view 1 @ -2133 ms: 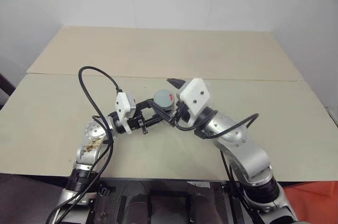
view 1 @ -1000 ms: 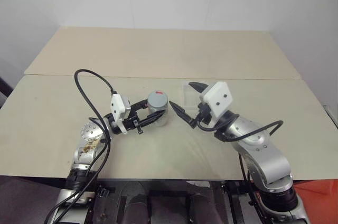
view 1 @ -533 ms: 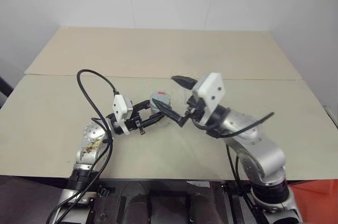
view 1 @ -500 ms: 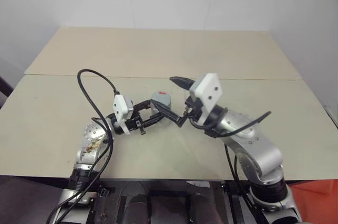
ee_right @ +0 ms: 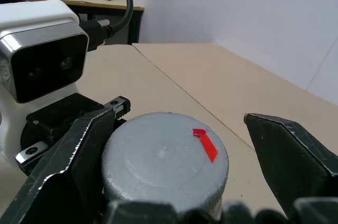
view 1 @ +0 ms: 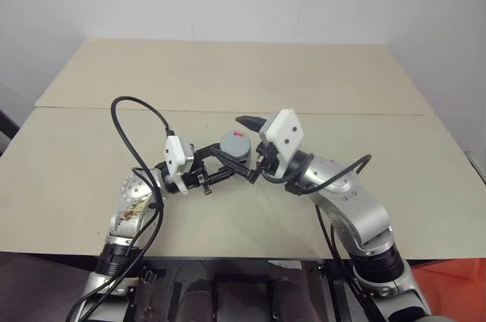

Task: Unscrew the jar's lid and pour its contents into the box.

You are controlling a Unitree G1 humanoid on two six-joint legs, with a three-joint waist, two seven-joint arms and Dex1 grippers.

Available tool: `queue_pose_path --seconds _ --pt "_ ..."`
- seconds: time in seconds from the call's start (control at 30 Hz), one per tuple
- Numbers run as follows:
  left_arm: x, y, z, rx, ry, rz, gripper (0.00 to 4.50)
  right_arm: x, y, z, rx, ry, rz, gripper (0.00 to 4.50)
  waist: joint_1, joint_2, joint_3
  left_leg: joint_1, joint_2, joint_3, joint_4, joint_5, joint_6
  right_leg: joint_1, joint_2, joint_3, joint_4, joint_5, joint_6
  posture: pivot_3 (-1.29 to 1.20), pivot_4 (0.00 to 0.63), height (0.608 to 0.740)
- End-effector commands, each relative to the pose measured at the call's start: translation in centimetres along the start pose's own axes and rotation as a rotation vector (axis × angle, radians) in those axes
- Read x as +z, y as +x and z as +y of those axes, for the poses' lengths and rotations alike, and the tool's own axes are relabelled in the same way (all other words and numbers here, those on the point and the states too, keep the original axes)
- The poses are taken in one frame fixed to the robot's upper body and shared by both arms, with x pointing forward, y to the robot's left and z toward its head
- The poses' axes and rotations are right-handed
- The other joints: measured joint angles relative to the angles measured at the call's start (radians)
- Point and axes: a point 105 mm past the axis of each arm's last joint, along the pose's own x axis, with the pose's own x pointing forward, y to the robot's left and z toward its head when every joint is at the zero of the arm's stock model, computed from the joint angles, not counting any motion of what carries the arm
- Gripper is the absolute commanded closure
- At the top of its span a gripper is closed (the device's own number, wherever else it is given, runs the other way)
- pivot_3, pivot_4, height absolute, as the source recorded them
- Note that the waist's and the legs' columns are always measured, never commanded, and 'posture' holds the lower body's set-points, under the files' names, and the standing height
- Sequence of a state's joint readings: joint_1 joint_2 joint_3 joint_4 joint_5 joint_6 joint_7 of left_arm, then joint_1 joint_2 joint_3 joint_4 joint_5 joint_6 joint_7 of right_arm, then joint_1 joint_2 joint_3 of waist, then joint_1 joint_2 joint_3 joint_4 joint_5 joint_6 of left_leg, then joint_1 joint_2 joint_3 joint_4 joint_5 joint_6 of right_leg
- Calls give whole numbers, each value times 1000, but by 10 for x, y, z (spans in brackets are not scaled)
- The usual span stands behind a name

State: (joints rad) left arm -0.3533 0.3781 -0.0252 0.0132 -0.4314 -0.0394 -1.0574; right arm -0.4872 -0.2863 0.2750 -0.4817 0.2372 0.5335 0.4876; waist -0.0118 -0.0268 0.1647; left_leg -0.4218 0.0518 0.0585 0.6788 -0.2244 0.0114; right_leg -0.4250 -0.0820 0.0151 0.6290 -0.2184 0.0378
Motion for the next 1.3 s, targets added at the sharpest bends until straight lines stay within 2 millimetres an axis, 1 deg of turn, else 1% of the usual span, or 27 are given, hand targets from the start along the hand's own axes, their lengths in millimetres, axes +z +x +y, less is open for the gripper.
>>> queue_pose_path --seconds 0.03,0.37,0.83,1.13,1.2,1.3 --pt "9 -2 -1 -18 22 -30 2568 9 -12 -13 -59 -41 -35 38 1 0 0 0 0 0 0 0 0 0 0 0 0 0 0 0 150 740" --pt "7 -1 5 -13 22 -34 2568 6 -31 -20 -71 -50 -24 38 0 0 0 0 0 0 0 0 0 0 0 0 0 0 0 0 150 740" --pt "4 -5 7 -9 28 -24 2568 -3 -49 -32 -87 -61 16 38 0 0 0 0 0 0 0 0 0 0 0 0 0 0 0 0 150 740" --pt "4 -4 7 -15 26 -22 2568 -1 -57 -19 12 -89 38 38 0 0 0 0 0 0 0 0 0 0 0 0 0 0 0 0 150 740" --pt "4 -4 6 -17 27 -23 2568 -1 -61 -14 68 -61 55 38 0 0 0 0 0 0 0 0 0 0 0 0 0 0 0 0 150 740" --pt "3 -3 5 -27 31 -18 2568 5 -64 -7 134 -10 47 38 0 0 0 0 0 0 0 0 0 0 0 0 0 0 0 0 150 740"
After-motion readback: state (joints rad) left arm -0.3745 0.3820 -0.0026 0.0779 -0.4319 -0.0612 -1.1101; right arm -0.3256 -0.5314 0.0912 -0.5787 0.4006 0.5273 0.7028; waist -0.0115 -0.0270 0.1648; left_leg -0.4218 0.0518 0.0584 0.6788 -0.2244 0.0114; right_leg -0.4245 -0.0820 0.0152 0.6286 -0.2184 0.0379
